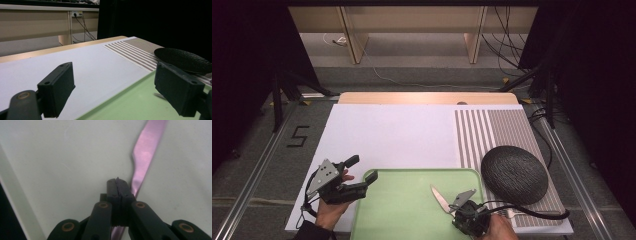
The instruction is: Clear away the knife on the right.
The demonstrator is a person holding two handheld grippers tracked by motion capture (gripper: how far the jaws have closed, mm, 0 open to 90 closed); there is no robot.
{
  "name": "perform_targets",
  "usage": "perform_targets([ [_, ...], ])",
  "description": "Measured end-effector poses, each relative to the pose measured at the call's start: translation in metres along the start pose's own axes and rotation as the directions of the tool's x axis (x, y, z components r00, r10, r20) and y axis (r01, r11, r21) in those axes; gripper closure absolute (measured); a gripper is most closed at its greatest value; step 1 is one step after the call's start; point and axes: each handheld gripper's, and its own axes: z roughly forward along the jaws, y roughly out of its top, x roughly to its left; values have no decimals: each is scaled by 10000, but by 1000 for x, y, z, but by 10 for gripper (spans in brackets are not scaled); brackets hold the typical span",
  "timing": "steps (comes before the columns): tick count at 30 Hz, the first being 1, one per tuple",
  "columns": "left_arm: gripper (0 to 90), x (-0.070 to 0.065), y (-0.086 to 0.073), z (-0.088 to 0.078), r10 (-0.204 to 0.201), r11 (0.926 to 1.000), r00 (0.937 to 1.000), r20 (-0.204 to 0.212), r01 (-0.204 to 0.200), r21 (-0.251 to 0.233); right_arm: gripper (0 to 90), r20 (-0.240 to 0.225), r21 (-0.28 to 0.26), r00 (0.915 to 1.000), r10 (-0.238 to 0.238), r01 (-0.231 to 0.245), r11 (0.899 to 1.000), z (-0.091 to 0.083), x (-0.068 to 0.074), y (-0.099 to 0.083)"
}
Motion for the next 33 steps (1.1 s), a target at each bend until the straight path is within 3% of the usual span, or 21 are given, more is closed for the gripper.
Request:
perform_targets([
  [10,157,0,0,0,12,10000,10000,6,-12,2,900,538,131,9985,87,-95,9999,-4,-6,-4],
  [13,157,0,0,0,21,10000,10000,8,-21,2,900,689,52,9969,371,-376,9993,-9,-11,-8],
  [17,157,0,0,0,19,10000,10000,6,-19,-3,900,686,25,9957,624,-627,9980,-13,-18,-12],
  [33,157,0,0,-1,30,10000,10000,6,-30,-5,900,487,527,9969,616,-642,9965,-16,-25,-20],
])
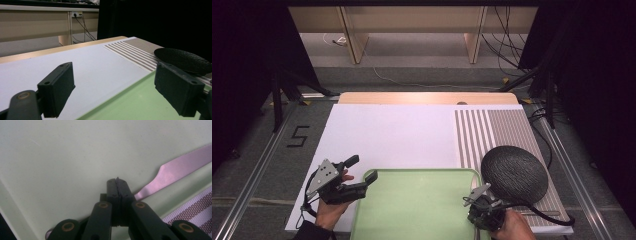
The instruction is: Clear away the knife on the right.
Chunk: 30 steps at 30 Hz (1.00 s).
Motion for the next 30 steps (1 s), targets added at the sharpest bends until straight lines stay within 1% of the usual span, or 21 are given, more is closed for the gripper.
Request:
perform_targets([
  [3,157,0,0,0,0,10000,10000,-4,0,-7,900,90,118,9999,70,-71,9999,-1,-2,-3],
  [6,157,0,0,0,-1,10000,10000,-7,1,-10,900,65,158,10000,34,-35,9999,-2,-3,-4],
  [8,157,0,0,0,4,10000,10000,-2,-4,-8,900,95,153,9998,190,-191,9997,-2,-5,-6],
  [12,157,0,0,0,3,10000,10000,3,-3,-5,900,276,234,9996,116,-122,9997,-2,-6,-8],
  [20,157,0,0,0,16,10000,10000,-1,-16,-10,900,260,241,9996,77,-83,9997,-2,-6,-8],
  [22,157,0,0,0,6,10000,10000,-5,-6,-13,865,208,193,9998,65,-69,9998,-2,-6,-8],
  [24,157,0,0,0,4,10000,10000,-6,-4,-15,862,206,188,9997,93,-97,9998,-3,-6,-8],
  [25,157,0,0,0,9,10000,10000,-6,-9,-12,838,241,-32,9997,52,-51,10000,-5,-7,-8],
  [26,157,0,0,0,9,10000,10000,-7,-9,-13,816,230,-137,9997,44,-41,9999,-7,-8,-9],
  [28,157,0,0,0,3,10000,10000,-2,-3,-9,768,373,-387,9992,134,-120,9992,-9,-10,-10],
  [29,157,0,0,0,3,10000,10000,-2,-3,-9,768,373,-387,9992,134,-120,9992,-9,-10,-10],
  [30,157,0,0,0,4,10000,10000,-3,-4,-16,720,-6,-668,9989,476,-475,9966,-14,-15,-13],
])
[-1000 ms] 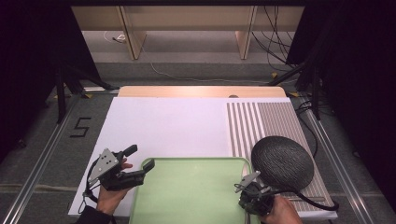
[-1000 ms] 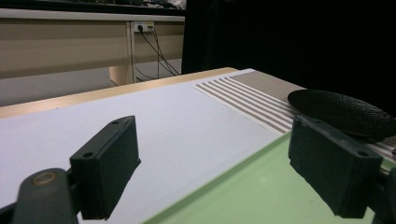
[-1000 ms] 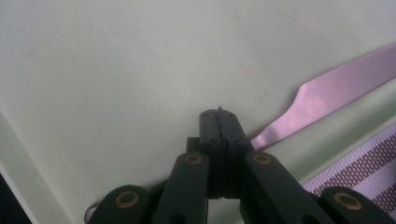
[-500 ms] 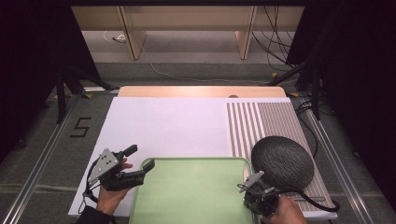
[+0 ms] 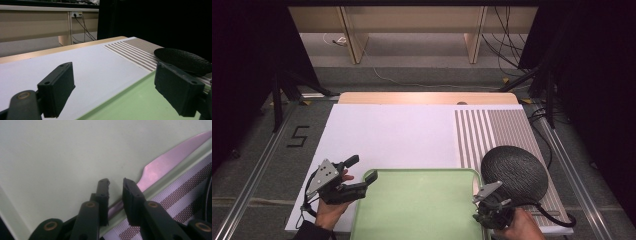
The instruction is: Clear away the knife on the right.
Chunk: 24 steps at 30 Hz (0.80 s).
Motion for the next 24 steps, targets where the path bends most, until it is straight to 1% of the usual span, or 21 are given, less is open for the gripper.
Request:
perform_targets([
  [1,157,0,0,0,0,10000,10000,0,0,0,720,0,0,10000,0,0,10000,0,0,0],
  [2,157,0,0,0,-2,10000,10000,2,2,9,605,-155,-420,9987,490,-496,9979,-5,-4,-2],
  [3,157,0,0,0,-2,10000,10000,2,2,9,605,-155,-420,9987,490,-496,9979,-5,-4,-2],
  [5,157,0,0,0,-2,10000,10000,2,2,5,562,73,-798,9988,477,-470,9957,-11,-4,-4],
  [6,157,0,0,0,-5,10000,10000,0,5,9,499,-28,-1139,9984,558,-558,9919,-15,-6,-6],
  [7,157,0,0,0,4,10000,10000,1,-4,10,499,-28,-1139,9984,558,-558,9919,-15,-6,-6],
  [8,157,0,0,0,0,10000,10000,4,0,14,444,56,-1485,9977,679,-663,9867,-19,-7,-7],
  [9,157,0,0,0,0,10000,10000,4,0,14,444,56,-1485,9977,679,-663,9867,-19,-7,-7],
  [10,157,0,0,0,0,10000,10000,2,0,17,440,45,-1783,9974,726,-706,9814,-21,-9,-8],
  [11,157,0,0,0,-1,10000,10000,0,1,11,440,45,-1783,9974,726,-706,9814,-21,-9,-8],
  [12,157,0,0,0,-1,10000,10000,-3,1,10,426,47,-1930,9967,813,-789,9780,-23,-10,-9],
  [14,157,1,0,0,-8,10000,10000,-5,8,14,398,66,-2257,9950,996,-955,9695,-26,-12,-10],
  [15,157,1,0,0,-14,10000,10000,-10,14,10,381,18,-2601,9917,1283,-1235,9577,-29,-16,-13],
  [17,157,1,0,0,-9,10000,10000,1,9,14,359,-61,-2901,9876,1571,-1521,9448,-33,-21,-16],
  [18,157,1,0,0,2,10000,10000,3,-2,20,359,-61,-2901,9876,1571,-1521,9448,-33,-21,-16],
  [20,157,0,0,0,1,10000,10000,-6,-1,7,343,39,-3174,9840,1781,-1677,9334,-37,-24,-20],
  [22,157,0,0,0,-6,10000,10000,-16,6,28,343,-413,-3433,9778,2057,-2072,9161,-40,-28,-23],
  [23,157,0,0,0,-5,10000,10000,-22,5,13,342,-533,-3566,9746,2174,-2219,9075,-42,-29,-25],
  [24,157,0,0,0,-2,10000,10000,-26,2,3,334,-573,-3664,9738,2202,-2257,9027,-43,-30,-26],
])
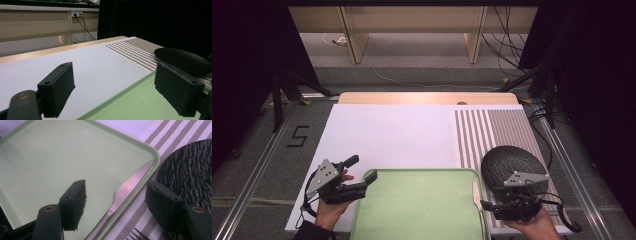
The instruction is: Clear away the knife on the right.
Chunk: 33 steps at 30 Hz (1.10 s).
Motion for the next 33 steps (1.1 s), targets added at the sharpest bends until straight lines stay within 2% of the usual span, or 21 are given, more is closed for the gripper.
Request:
perform_targets([
  [5,157,0,0,1,12,10000,10000,10,-12,22,300,-343,-545,9988,343,-361,9979,-7,-7,-3],
  [8,157,0,0,1,-5,10000,10000,-14,5,33,272,-656,-943,9953,718,-778,9925,-11,-13,-5],
  [10,157,1,0,1,-41,10000,10000,-37,41,29,252,-679,-1239,9929,977,-1056,9867,-14,-18,-7],
  [23,157,1,0,3,-111,9999,9999,-88,111,47,201,-385,-1555,9878,1506,-1548,9756,-22,-33,-18],
  [25,157,1,0,3,-109,9999,9999,-78,110,34,190,-602,-1674,9840,1677,-1756,9701,-24,-37,-20],
  [27,156,1,0,3,-127,9999,9999,-74,127,35,181,-578,-1740,9811,1847,-1921,9658,-25,-40,-22],
  [33,157,2,0,2,-145,9999,9999,-58,145,10,168,-412,-1759,9802,1934,-1977,9644,-27,-42,-24],
])
